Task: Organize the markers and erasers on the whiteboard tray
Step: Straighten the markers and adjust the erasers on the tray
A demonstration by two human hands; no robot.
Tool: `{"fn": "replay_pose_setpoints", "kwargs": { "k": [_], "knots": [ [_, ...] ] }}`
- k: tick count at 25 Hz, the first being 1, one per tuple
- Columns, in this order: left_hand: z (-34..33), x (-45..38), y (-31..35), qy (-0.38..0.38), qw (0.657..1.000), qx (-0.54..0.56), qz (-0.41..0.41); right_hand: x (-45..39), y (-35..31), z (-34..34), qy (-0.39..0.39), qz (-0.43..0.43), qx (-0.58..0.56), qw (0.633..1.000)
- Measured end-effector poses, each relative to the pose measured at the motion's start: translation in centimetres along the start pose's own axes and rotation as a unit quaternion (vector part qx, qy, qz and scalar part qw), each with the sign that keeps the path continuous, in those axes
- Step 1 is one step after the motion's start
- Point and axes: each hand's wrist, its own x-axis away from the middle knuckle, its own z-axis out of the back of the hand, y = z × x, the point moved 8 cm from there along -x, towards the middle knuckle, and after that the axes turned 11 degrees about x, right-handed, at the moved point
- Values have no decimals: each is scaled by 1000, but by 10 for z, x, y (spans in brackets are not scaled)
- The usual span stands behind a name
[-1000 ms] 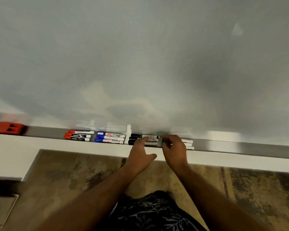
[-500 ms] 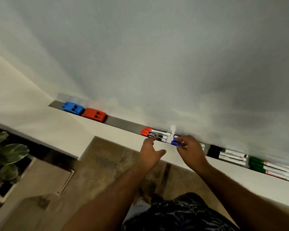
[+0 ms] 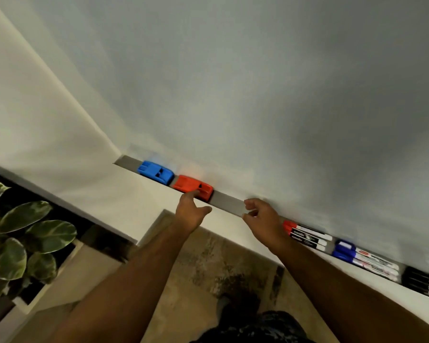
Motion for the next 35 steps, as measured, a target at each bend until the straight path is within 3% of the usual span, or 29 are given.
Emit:
{"fn": "replay_pose_setpoints", "kwargs": {
  "k": [5,10,17,23,29,33,35],
  "knots": [
    [49,-58,-6,9,1000,-22,-11,-25,-23,-63,-76,-28,28,996],
    [65,-93,-22,7,1000,-20,-7,-52,-50,-94,-76,-41,43,995],
    [53,-112,-29,-46,998,-38,-11,-66,-78,-126,-86,-67,-79,991],
    [45,-85,-24,8,996,80,23,-39,-62,-95,-36,-94,-149,984],
    [-32,-38,-7,-72,985,156,-8,7,5,-29,52,-158,-91,982],
    [-65,-25,-8,-134,985,109,-11,24,27,-6,76,-177,-75,978],
    [-75,-26,-7,-158,985,67,-23,23,29,-4,53,-182,-71,979]
  ]
}}
